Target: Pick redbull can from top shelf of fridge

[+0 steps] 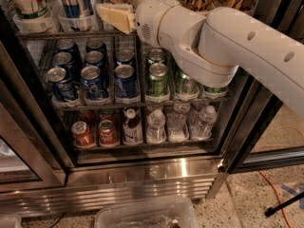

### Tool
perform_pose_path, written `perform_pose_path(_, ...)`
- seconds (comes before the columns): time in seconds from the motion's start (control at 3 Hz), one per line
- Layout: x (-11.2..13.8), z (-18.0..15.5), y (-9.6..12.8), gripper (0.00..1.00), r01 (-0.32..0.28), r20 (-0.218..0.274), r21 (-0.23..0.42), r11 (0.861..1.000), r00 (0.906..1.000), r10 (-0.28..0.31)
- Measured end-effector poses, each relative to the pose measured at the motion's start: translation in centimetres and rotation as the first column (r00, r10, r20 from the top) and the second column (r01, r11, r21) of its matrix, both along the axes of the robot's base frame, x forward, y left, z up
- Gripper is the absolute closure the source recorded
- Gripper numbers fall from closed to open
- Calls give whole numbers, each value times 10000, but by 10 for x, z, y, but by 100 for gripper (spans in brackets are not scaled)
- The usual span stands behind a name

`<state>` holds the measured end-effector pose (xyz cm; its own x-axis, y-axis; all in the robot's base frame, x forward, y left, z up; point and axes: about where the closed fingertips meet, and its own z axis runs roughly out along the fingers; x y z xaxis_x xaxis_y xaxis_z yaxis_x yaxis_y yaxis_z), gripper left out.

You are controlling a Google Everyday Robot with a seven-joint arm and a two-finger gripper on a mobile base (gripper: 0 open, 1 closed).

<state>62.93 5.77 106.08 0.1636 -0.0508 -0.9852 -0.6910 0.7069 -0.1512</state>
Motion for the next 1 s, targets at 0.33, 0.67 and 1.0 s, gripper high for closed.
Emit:
perform_pose_path(0.33,6,-1,2,55,4,-99,-5,10000,10000,-4)
perform_pose_path(0.67,6,-1,2,80,4,-105,-5,10000,9999,-4)
perform_pose_path(1.0,6,-1,3,100,-1,-100,-4,10000,10000,1)
